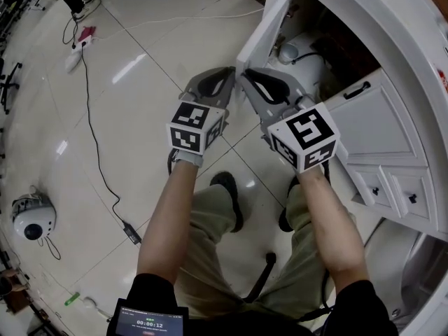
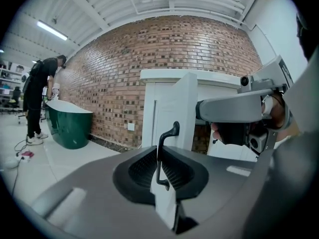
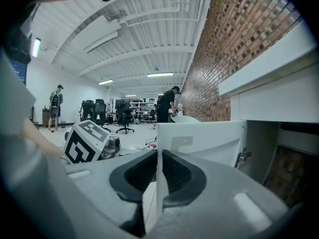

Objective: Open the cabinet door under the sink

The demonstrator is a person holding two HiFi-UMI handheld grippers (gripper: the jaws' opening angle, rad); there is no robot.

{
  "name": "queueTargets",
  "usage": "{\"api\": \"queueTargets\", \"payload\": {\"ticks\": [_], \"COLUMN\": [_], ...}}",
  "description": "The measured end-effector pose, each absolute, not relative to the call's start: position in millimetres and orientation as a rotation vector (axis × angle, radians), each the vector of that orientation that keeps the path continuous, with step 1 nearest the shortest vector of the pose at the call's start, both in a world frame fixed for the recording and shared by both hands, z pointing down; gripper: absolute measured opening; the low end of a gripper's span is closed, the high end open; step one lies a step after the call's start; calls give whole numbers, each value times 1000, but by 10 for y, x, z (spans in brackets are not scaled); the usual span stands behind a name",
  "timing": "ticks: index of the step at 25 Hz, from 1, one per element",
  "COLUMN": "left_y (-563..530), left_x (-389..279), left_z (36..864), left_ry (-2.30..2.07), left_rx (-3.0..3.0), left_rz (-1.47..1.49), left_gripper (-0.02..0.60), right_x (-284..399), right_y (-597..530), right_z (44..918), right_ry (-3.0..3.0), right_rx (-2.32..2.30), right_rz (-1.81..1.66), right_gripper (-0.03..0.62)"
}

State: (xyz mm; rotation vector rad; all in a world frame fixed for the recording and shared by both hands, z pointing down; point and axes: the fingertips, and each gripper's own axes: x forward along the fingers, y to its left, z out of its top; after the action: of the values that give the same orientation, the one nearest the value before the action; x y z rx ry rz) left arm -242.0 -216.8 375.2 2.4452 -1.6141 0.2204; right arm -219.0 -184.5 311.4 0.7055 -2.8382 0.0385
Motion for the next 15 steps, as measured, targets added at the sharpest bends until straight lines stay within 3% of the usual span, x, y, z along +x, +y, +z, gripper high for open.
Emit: {"api": "queueTargets", "payload": {"ticks": [5,15], "left_y": [-2160,-2095], "left_x": [-2540,-2928], "left_z": [3761,3791], "left_ry": [-1597,-1686], "left_rx": [2427,2328], "left_rz": [188,153], "left_gripper": [58,15], "right_x": [-2277,-2451], "right_y": [-1832,-1727], "right_z": [3142,3198], "right_ry": [-2853,-2838], "right_rx": [681,621], "right_rz": [53,18], "right_gripper": [25,25]}}
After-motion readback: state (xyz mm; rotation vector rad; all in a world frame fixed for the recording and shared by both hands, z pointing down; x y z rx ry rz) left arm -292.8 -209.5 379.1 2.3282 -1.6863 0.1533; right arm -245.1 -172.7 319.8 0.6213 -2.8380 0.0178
